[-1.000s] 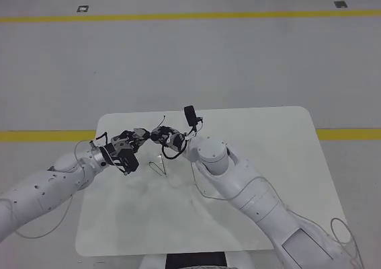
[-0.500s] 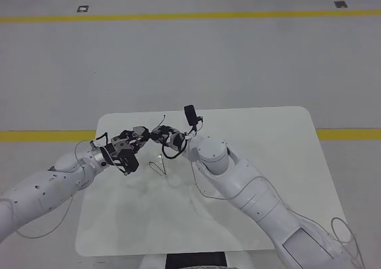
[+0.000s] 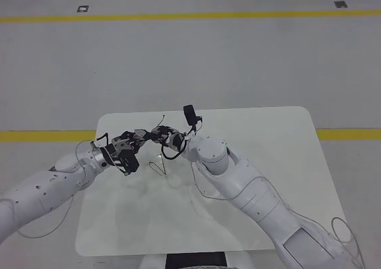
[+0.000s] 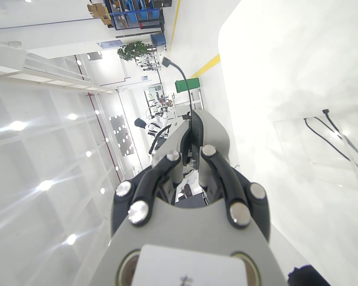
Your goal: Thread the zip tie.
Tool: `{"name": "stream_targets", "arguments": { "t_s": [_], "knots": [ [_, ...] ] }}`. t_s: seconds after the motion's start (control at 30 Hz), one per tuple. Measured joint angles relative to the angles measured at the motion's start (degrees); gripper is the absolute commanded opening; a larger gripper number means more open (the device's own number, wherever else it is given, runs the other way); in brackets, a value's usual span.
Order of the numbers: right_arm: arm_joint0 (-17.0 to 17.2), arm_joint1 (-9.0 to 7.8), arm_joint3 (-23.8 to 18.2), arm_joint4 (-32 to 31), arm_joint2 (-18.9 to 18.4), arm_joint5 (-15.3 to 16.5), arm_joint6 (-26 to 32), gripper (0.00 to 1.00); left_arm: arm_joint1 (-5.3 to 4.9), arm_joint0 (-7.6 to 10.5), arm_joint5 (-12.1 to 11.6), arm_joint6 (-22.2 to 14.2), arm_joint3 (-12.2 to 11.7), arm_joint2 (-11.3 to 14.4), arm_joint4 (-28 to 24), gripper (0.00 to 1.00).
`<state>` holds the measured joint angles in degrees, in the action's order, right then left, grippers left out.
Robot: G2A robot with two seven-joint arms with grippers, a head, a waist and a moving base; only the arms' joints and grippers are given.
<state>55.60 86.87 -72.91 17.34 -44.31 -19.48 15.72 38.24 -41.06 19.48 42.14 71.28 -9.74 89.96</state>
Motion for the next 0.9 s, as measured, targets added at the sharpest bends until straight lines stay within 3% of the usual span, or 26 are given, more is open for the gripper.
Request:
{"name": "stream_targets", "arguments": {
  "t_s": [0.3,0.33,0.37,0.47,0.53,0.63,0.8,0.9],
  "knots": [
    [0.0,-0.13,-0.1,0.1,0.2,0.0,-0.3,0.00,0.18,0.03,0.0,0.1,-0.5,0.0,0.0,0.00],
    [0.1,-0.14,-0.1,0.1,0.2,0.0,-0.3,0.23,0.19,0.02,0.0,0.1,-0.5,0.0,0.0,0.00],
    [0.1,-0.15,-0.1,0.1,0.2,0.0,-0.3,0.37,0.19,0.01,0.0,0.1,-0.5,0.0,0.0,0.00],
    [0.2,-0.18,-0.1,0.2,0.1,0.0,-0.3,0.58,0.20,0.00,0.0,0.1,-0.5,0.0,0.0,0.00],
    [0.3,-0.21,-0.2,0.3,0.1,0.0,-0.3,0.61,0.20,0.00,0.0,0.1,-0.6,0.0,0.0,0.00],
    [0.4,-0.28,-0.2,0.3,-0.1,0.0,-0.3,0.81,0.19,0.00,0.0,0.1,-0.6,0.0,0.0,0.00],
    [0.7,-0.38,-0.4,0.2,-0.2,0.0,-0.5,0.98,0.18,-0.02,0.0,0.1,-0.6,0.0,0.0,0.00],
    [0.9,-0.49,-0.6,-0.1,-0.3,0.0,-0.7,1.00,0.17,-0.11,0.0,0.2,-0.5,0.0,0.0,0.00]
  ]
}}
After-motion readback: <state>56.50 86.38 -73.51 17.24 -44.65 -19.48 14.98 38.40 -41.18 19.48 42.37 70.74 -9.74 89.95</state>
